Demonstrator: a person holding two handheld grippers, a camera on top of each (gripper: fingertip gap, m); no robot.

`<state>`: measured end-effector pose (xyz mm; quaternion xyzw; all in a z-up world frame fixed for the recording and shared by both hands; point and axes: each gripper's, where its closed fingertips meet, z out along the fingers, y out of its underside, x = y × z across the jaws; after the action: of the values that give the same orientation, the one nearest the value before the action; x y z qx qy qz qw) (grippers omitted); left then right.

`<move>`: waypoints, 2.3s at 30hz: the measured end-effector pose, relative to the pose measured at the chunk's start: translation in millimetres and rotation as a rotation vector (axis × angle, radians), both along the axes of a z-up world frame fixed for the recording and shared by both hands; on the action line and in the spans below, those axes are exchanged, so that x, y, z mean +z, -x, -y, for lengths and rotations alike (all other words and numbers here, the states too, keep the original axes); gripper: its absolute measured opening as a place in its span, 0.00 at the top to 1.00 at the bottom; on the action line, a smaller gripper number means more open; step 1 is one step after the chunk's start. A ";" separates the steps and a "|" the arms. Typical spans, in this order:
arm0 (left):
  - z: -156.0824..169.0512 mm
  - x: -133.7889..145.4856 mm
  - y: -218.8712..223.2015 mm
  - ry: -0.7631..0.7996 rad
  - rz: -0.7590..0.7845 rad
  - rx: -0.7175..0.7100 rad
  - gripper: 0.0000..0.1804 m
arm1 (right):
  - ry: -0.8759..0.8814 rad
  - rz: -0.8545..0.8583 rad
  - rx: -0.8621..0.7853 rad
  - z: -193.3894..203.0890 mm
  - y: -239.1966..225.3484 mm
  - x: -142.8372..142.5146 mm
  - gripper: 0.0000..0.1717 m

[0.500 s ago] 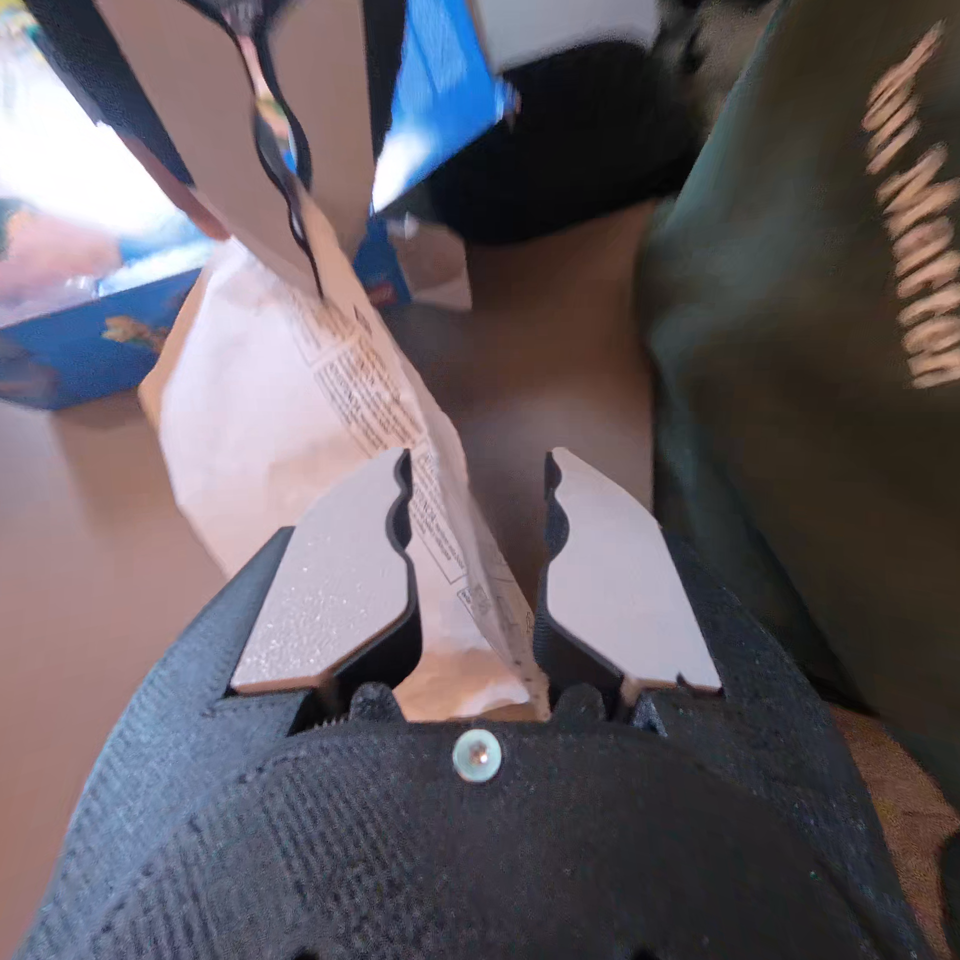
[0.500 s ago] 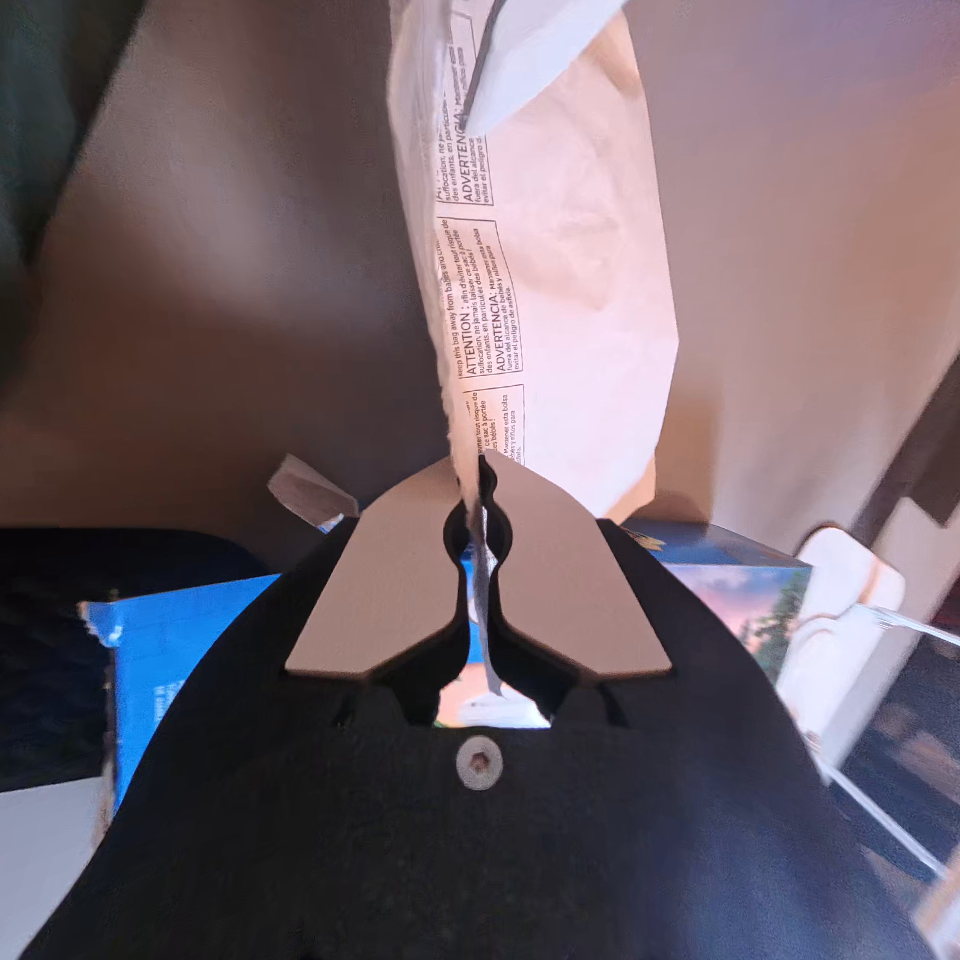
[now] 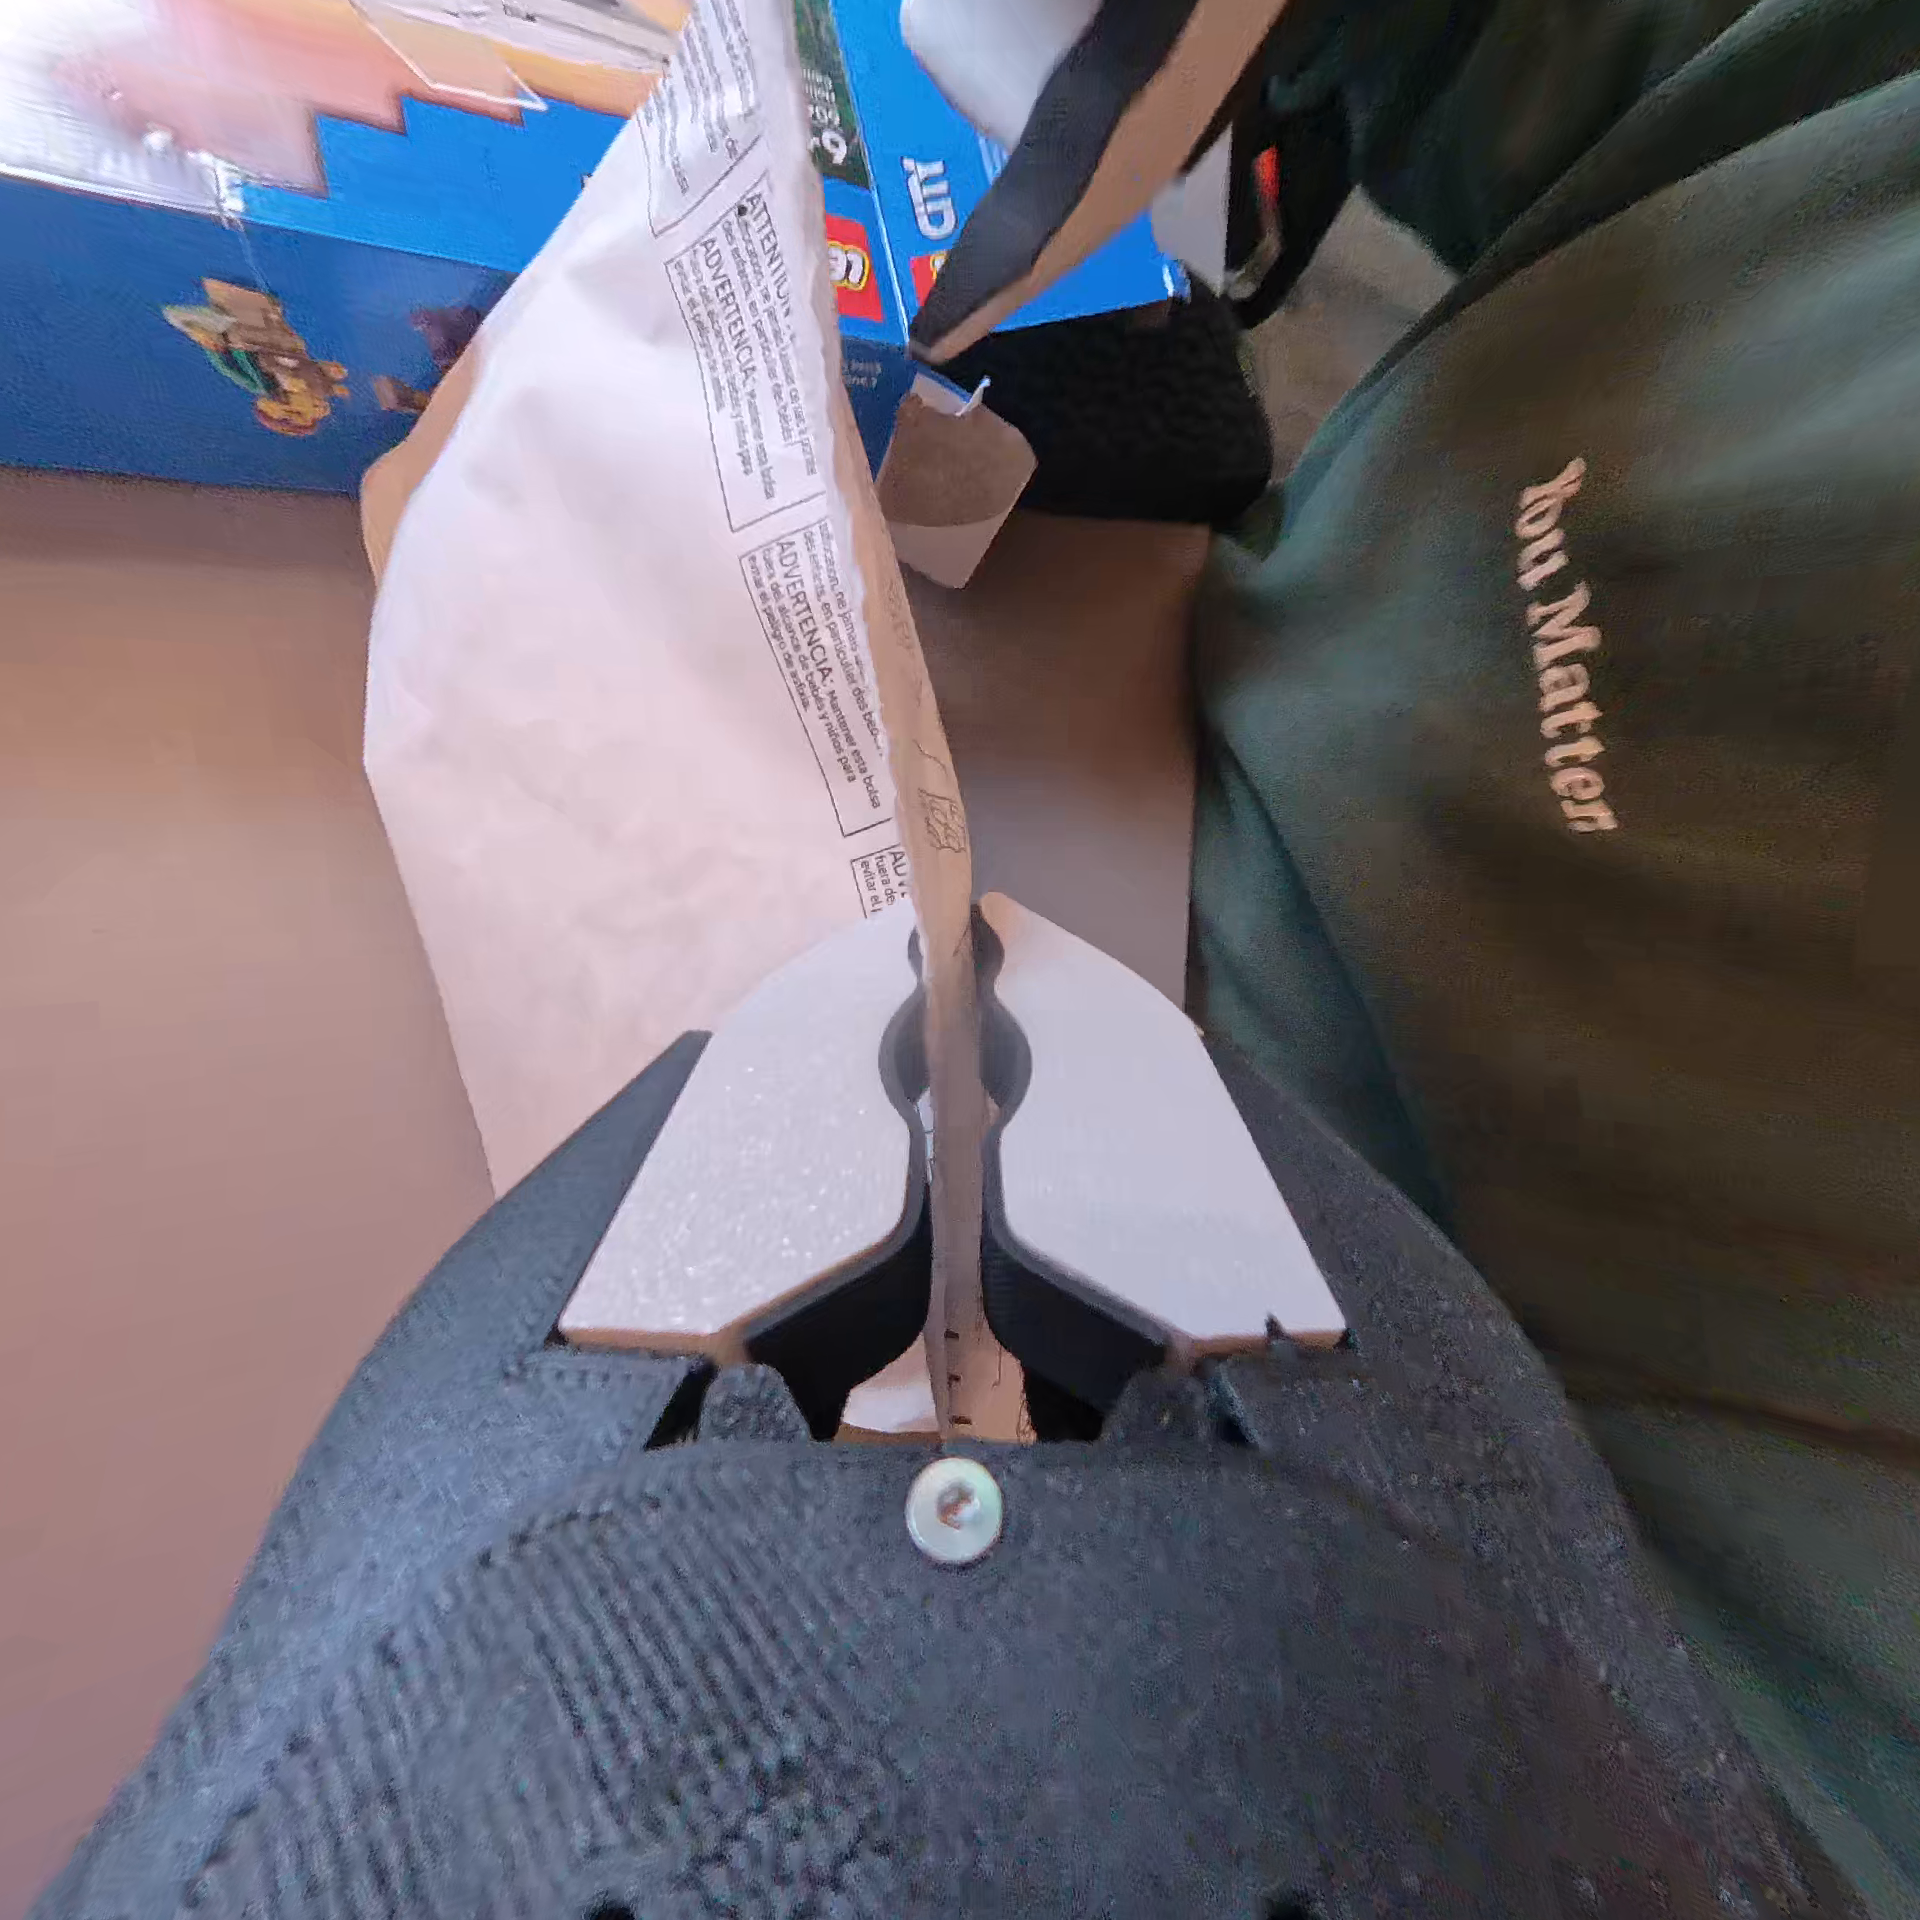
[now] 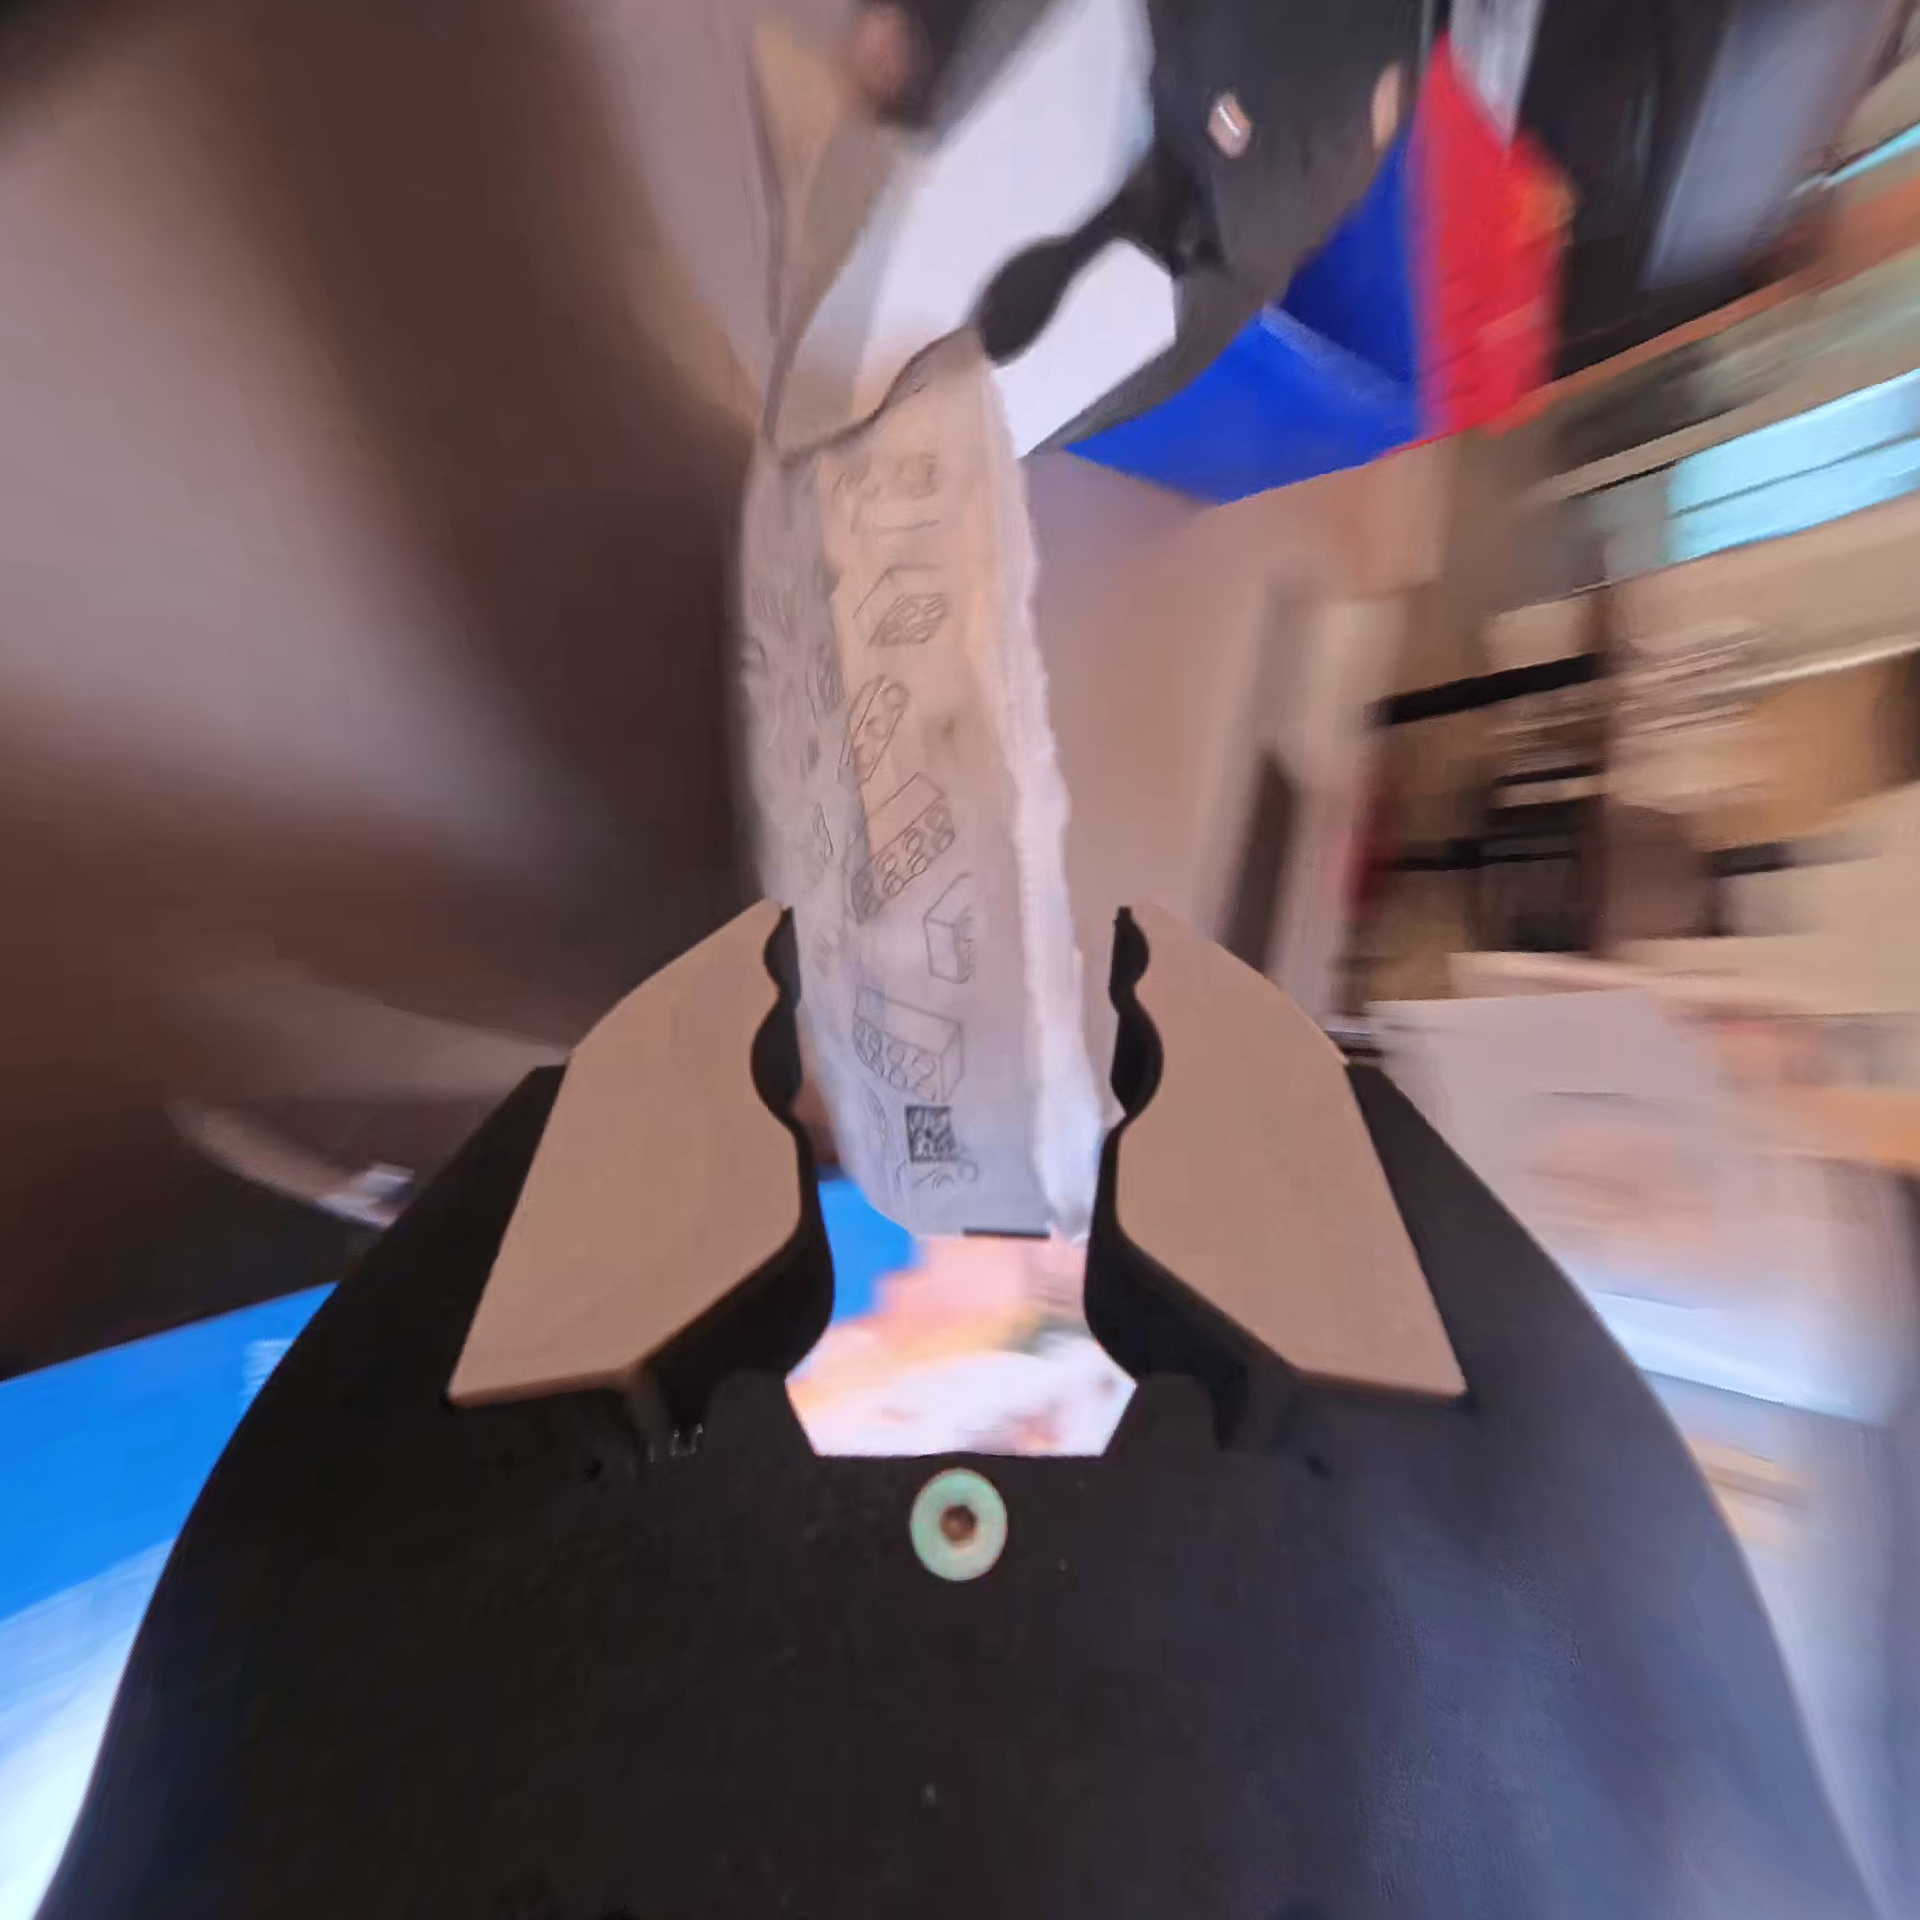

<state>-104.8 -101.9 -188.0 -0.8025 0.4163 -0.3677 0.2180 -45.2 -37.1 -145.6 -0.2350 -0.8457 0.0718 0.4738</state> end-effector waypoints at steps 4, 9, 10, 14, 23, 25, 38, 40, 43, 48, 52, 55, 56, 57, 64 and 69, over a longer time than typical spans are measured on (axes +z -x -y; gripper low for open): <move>-7.5 7.9 7.9 0.103 0.103 -0.068 0.98 | -0.341 -0.026 0.002 -21.4 13.3 -23.9 0.67; -27.9 9.6 28.2 0.060 0.031 -0.035 0.88 | -0.197 0.149 -0.001 -36.4 31.3 -46.3 0.88; -37.3 12.6 38.0 -0.039 -0.046 0.014 0.84 | -0.152 0.192 -0.009 -36.7 31.9 -46.7 0.90; -41.6 40.7 58.5 -0.494 -0.383 0.086 0.77 | 0.060 0.322 -0.034 -37.0 27.8 -44.0 0.92; -43.1 -25.8 55.5 -0.532 -0.695 -0.101 0.90 | 0.163 0.381 0.003 -22.1 23.9 -46.3 0.92; -35.6 -25.7 54.4 -0.482 -0.681 -0.135 0.97 | 0.192 0.362 -0.018 -26.2 16.7 -44.0 0.90; -20.7 -12.7 19.3 -0.551 -0.715 -0.167 0.99 | 0.492 0.689 -0.032 5.6 2.6 -41.2 0.82; -16.0 -5.5 13.5 -0.562 -0.629 -0.106 0.99 | 0.660 0.664 -0.011 4.7 -3.7 -33.5 0.93; -10.7 1.6 9.8 -0.557 -0.522 -0.030 0.99 | 0.807 0.526 0.037 -1.6 -11.9 -14.9 1.00; -2.8 -4.4 -2.2 -0.473 -0.408 -0.047 0.99 | 0.772 0.488 0.054 5.5 -29.6 -30.7 1.00; 2.2 -16.6 7.7 -0.452 -0.410 -0.094 0.99 | 0.705 0.444 -0.001 -2.5 -35.3 -48.5 0.90; 5.0 -23.0 13.3 -0.439 -0.330 -0.066 0.99 | 0.670 0.407 -0.010 -2.4 -34.4 -63.4 0.84; 5.6 -22.0 15.2 -0.442 -0.290 -0.048 0.98 | 0.652 0.394 -0.005 -1.3 -32.8 -66.6 0.85; 6.6 -20.9 18.8 -0.438 -0.258 -0.027 0.97 | 0.646 0.378 0.002 0.6 -30.6 -67.9 0.87; 25.2 -25.7 35.9 -0.514 -0.029 0.049 0.91 | 0.643 0.350 0.009 7.7 -24.4 -74.5 0.79; 23.1 -32.3 35.5 -0.599 -0.015 0.077 0.99 | 0.638 0.360 0.079 26.3 -15.3 -75.2 1.00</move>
<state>-140.3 -125.0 -220.3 -0.7205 0.4771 -0.2139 0.4555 -29.9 -63.4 -220.8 -0.3469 -0.8590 0.3078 0.2170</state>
